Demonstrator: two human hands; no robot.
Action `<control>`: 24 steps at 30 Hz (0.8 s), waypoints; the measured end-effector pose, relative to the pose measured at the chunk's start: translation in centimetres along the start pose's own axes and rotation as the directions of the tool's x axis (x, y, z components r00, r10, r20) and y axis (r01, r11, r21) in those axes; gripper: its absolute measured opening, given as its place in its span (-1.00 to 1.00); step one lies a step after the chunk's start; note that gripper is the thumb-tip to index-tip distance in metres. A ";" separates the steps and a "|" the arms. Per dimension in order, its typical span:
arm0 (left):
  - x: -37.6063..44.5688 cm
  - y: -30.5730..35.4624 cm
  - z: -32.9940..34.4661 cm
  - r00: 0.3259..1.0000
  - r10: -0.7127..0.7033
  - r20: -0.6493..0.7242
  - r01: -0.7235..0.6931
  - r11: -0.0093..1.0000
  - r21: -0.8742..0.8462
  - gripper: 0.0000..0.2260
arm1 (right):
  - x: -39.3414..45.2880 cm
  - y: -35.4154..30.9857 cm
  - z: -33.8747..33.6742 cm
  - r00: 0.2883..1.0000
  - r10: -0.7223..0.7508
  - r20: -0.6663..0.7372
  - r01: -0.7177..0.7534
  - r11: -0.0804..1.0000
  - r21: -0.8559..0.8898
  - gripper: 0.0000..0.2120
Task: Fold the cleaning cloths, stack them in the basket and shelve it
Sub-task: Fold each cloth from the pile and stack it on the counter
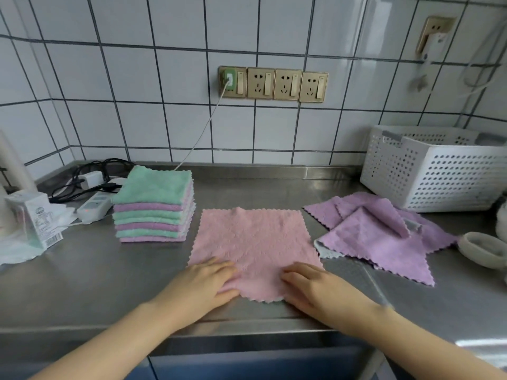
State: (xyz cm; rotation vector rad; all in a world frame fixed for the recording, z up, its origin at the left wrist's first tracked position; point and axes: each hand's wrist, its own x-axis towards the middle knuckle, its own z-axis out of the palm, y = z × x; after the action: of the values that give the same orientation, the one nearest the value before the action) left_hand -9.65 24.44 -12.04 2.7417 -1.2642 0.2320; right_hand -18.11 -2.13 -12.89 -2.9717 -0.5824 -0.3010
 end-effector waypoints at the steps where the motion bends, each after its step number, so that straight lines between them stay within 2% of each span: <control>1: -0.2 -0.2 -0.3 1.000 -0.004 -0.017 0.003 1.000 -0.030 -0.64 | 0.0 0.0 0.0 1.000 -0.001 -0.021 0.001 1.000 -0.021 -0.67; 3: -0.9 -1.1 -0.5 0.998 -0.063 -0.017 0.061 0.992 -0.110 -0.45 | -0.2 0.1 -0.1 1.000 0.027 -0.008 -0.027 0.999 -0.021 -0.67; 5: -1.4 -2.5 -0.4 0.994 -0.105 -0.040 0.097 0.983 -0.156 -0.39 | -0.6 0.4 -0.4 0.997 0.077 0.008 -0.077 0.997 0.016 -0.52; 7: -2.2 -3.8 -0.4 0.984 -0.171 -0.046 0.157 0.962 -0.225 -0.47 | -1.0 0.5 -0.7 0.993 0.119 0.025 -0.120 0.991 0.058 -0.47; 11: -3.7 -5.3 0.1 0.966 -0.253 -0.052 0.219 0.908 -0.357 -0.64 | -1.5 0.6 -1.3 0.983 0.184 0.012 -0.184 0.969 0.168 -0.60; 13: -4.1 -5.1 -0.1 0.957 -0.278 -0.088 0.217 0.882 -0.417 -0.73 | -1.7 0.3 -1.6 0.977 0.212 0.031 -0.214 0.965 0.150 -0.48; 15: -4.2 -4.9 -0.4 0.938 -0.320 -0.130 0.220 0.844 -0.488 -0.79 | -1.5 -0.4 -1.6 0.979 0.199 0.041 -0.202 0.976 0.084 -0.44; 19: -4.2 -4.8 -1.1 0.923 -0.367 -0.111 0.247 0.790 -0.561 -0.88 | -1.2 -0.6 -1.3 0.975 0.223 0.016 -0.223 0.973 0.060 -0.58; 24: -5.7 -4.9 -1.5 0.956 -0.290 -0.047 0.224 0.823 -0.522 -0.89 | -2.4 1.5 -2.3 0.966 0.257 0.001 -0.252 0.949 0.191 -0.86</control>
State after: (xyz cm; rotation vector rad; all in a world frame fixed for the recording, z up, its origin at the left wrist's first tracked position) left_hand -9.70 32.03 -11.83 2.3481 -0.7639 0.0282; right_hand -20.10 -4.65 -11.25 -2.8097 -0.2051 -0.2417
